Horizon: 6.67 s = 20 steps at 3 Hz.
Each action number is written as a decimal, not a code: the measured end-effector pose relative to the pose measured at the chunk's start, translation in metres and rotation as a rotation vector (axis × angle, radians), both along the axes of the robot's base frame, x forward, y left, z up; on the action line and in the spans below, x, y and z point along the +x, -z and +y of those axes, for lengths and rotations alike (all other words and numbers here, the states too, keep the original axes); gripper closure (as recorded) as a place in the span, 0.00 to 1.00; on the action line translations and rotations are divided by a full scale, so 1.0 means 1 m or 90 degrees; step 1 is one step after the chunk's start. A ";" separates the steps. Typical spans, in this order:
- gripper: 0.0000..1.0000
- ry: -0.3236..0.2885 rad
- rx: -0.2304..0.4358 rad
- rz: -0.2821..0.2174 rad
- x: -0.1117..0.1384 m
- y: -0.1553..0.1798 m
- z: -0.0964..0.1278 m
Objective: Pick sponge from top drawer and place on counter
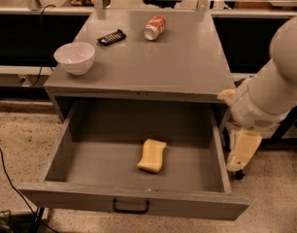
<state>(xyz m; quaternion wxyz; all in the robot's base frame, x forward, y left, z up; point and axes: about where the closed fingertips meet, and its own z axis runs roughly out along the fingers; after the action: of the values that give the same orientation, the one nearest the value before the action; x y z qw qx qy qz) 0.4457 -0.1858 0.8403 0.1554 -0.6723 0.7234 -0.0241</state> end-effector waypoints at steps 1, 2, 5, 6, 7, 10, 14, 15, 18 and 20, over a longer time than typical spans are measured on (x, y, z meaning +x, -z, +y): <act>0.00 -0.019 0.003 -0.043 0.010 0.012 0.006; 0.00 -0.019 0.004 -0.045 0.011 0.011 0.006; 0.00 0.170 0.262 -0.040 0.065 0.091 0.036; 0.00 0.171 0.313 -0.051 0.073 0.117 0.062; 0.00 0.136 0.344 -0.070 0.074 0.144 0.102; 0.00 0.062 0.419 -0.028 0.061 0.206 0.154; 0.80 0.045 0.484 0.058 0.074 0.200 0.162; 1.00 0.006 0.513 -0.037 0.073 0.134 0.144; 1.00 -0.122 0.442 -0.178 0.070 -0.066 0.067; 1.00 -0.070 0.435 -0.156 0.186 -0.085 0.047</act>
Offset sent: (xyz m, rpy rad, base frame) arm 0.0084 0.0057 -0.0137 0.0028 -0.0602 0.0339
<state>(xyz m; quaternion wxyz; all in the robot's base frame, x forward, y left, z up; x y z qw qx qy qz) 0.6313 -0.1392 0.9250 0.4577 -0.6115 0.6285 0.1473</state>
